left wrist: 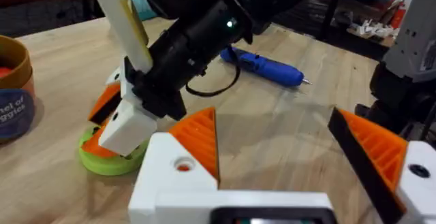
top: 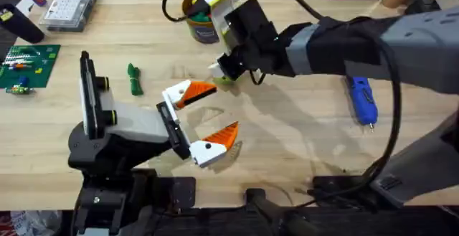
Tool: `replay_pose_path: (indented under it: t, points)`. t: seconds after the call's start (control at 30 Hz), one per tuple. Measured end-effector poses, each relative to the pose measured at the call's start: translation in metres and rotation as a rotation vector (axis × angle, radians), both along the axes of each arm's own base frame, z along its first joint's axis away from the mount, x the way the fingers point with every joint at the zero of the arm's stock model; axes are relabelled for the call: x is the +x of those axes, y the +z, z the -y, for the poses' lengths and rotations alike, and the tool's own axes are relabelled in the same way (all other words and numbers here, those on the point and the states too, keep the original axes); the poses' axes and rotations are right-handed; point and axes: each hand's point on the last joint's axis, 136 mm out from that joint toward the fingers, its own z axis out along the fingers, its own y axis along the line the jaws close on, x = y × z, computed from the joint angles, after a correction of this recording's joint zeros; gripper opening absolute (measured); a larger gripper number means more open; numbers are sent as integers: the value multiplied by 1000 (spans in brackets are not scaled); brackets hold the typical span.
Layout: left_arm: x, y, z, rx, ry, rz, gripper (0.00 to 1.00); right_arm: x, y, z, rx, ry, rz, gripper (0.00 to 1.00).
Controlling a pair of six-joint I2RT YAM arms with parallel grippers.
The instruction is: Pick up the gripper from the table and insert it into the empty holder that is missing its gripper. Then pick up a screw, insert it into the mounting hole, and use the screwdriver to tighten it. Finally, clean up the table by picking up the vegetable and placing it into the bucket.
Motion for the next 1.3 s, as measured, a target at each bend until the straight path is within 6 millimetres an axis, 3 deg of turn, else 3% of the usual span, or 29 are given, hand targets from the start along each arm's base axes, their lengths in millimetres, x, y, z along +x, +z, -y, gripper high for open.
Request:
replay_pose_path:
  t: [0.6, 0.7, 0.83, 1.3]
  points:
    - [0, 0, 0, 0, 0, 0, 990, 1, -6, -2, 4, 4, -7, 270]
    - [0, 0, 0, 0, 0, 0, 990, 1, -6, -2, 5, 4, -7, 194]
    - [0, 0, 0, 0, 0, 0, 990, 1, -6, -2, 7, 0, -10, 10]
    - [0, 0, 0, 0, 0, 0, 990, 1, -6, -2, 8, 0, -11, 3]
